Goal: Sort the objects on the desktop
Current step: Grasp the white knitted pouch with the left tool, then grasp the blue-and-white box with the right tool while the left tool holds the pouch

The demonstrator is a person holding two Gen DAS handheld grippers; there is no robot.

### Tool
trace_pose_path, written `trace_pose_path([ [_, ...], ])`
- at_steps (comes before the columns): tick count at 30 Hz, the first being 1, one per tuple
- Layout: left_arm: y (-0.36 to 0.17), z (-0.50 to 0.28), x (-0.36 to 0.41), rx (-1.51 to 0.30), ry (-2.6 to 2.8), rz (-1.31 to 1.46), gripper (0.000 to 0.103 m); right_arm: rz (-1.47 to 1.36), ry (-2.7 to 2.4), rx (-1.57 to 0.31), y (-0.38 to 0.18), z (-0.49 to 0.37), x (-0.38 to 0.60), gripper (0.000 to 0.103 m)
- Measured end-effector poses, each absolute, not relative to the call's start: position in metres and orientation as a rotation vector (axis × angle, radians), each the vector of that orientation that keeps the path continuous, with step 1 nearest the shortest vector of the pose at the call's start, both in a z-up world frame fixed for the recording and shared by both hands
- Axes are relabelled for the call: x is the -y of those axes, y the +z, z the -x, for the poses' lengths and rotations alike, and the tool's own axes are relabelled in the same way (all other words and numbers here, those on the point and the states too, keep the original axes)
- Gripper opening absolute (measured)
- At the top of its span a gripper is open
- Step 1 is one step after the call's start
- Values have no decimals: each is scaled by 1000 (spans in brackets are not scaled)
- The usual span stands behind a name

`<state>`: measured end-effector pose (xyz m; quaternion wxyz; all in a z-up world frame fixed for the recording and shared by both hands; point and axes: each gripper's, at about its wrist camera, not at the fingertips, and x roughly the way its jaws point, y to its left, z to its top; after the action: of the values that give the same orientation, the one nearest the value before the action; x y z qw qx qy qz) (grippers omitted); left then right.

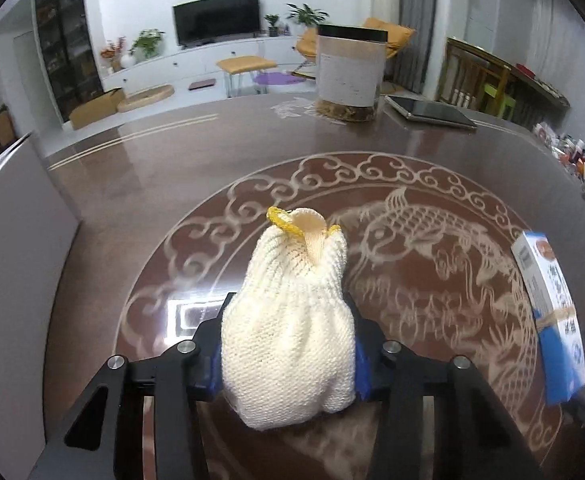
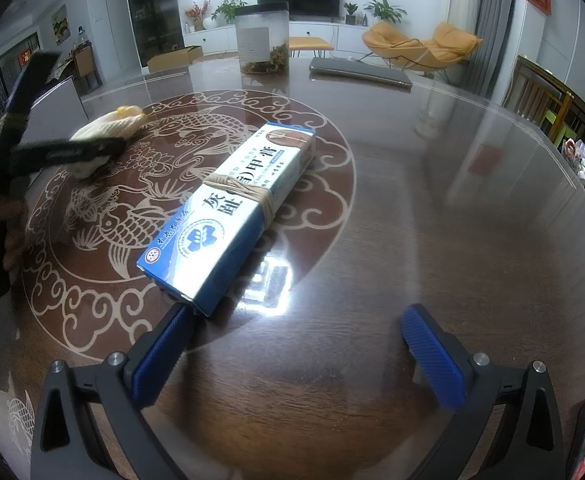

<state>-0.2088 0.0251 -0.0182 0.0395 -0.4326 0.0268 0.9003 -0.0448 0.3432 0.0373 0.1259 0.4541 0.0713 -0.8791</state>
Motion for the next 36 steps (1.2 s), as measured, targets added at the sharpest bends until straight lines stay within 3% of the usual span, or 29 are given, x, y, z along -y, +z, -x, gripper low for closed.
trace_pose_path([
  [11,-21,101,5,8,2853,1373,49,-1322,-2560,-207,37,46,-344,103],
  [32,-19,99,5,-14,2861,1379,50,-1322,-2562,-207,36,46,-344,103],
  [36,-20,99,4,-14,2862,1379,51,-1149,-2619,-86,55,29,-356,103],
])
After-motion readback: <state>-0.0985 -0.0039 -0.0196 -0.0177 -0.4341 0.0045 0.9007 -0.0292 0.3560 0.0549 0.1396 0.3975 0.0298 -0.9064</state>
